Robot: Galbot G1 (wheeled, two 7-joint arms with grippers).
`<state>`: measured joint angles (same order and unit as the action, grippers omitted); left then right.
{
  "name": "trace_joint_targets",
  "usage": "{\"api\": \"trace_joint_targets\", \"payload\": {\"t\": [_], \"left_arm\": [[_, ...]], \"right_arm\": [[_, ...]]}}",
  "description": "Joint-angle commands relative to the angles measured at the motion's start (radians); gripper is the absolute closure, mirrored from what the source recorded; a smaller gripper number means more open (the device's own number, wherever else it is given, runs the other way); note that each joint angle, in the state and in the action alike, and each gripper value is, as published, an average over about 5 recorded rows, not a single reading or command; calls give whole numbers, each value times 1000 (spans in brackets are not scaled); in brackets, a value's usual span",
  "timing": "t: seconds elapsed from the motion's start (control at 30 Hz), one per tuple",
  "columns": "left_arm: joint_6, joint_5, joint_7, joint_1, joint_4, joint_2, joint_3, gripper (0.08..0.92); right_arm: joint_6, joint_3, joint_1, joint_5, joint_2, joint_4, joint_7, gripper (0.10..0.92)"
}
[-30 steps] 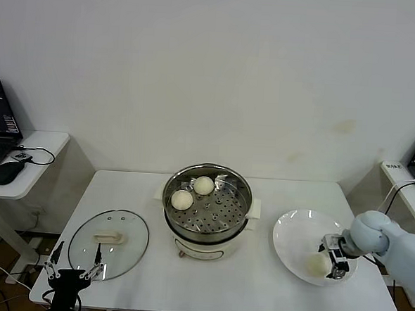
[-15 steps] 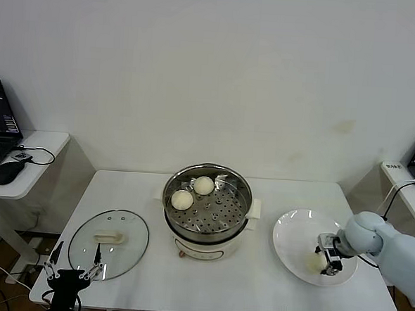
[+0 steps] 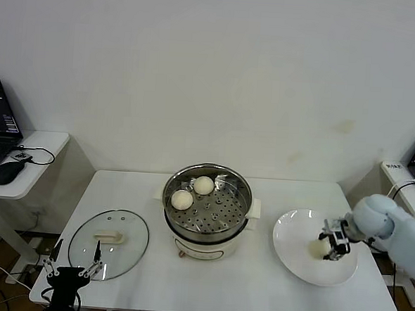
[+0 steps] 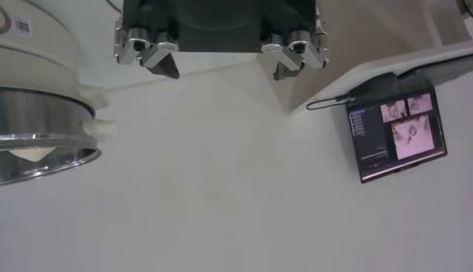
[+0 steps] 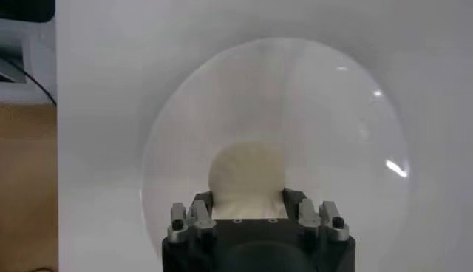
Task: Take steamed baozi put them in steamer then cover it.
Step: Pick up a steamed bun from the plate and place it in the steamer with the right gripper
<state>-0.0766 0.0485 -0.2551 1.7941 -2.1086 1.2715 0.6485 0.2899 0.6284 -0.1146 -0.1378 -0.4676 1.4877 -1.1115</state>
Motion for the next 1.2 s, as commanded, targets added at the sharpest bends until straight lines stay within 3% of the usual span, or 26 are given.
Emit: {"api": "trace_joint_targets", "payload": {"t": [0.03, 0.3, 0.63, 0.87, 1.2], "left_arm": [[0, 2, 0, -1, 0, -4, 0, 177], [-1, 8, 0, -1, -3, -12, 2, 177], [-1, 13, 0, 3, -9, -12, 21, 177], [-1, 16, 0, 7, -20, -1, 30, 177], [-2, 17, -1, -3, -18, 11, 24, 177]], "right_arm": [[4, 131, 314, 131, -7, 1, -21, 431], [37, 364, 677, 278, -210, -26, -14, 430], [25, 514, 763, 416, -527, -42, 71, 423], [-100, 556, 688, 361, -669, -98, 80, 423], [-313, 633, 602, 214, -714, -133, 84, 423]]}}
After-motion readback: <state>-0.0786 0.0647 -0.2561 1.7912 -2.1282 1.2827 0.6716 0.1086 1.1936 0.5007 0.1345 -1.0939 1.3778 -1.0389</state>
